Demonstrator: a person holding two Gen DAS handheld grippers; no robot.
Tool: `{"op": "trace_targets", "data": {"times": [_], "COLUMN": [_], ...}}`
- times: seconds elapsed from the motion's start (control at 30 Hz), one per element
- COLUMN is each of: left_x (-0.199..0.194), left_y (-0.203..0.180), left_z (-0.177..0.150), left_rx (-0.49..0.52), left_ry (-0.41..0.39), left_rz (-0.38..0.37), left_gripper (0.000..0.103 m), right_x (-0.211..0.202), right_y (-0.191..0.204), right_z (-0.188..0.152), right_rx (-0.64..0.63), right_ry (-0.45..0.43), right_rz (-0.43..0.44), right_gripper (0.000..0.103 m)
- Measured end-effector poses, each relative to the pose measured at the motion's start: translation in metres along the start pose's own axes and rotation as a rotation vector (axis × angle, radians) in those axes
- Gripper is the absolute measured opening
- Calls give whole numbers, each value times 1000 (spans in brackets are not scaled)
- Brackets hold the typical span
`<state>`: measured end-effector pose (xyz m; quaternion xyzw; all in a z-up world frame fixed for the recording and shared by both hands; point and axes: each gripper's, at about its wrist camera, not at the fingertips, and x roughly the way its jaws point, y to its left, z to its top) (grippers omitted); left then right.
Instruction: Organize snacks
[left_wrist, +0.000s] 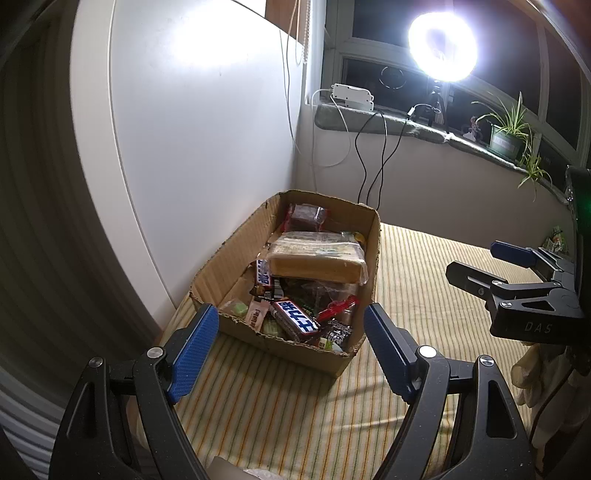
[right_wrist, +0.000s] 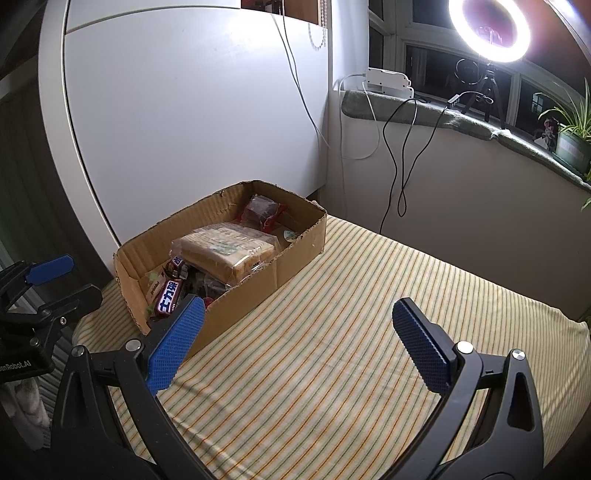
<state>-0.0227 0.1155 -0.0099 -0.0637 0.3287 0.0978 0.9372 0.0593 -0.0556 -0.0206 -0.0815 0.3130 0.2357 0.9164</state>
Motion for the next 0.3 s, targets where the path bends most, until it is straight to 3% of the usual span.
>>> {"op": "trace_targets", "data": {"times": [0.3], "left_x": [-5], "left_y": [-6], "left_z": [-3], "left_rx": [23], "left_ry": [-31], "left_rz": [8], "left_gripper": [81], "right_x": [2], "right_y": [-7], "right_z": [-6], "right_rx": [4], "right_ry": [11], "right_rz": [-14], "right_gripper": [103]}}
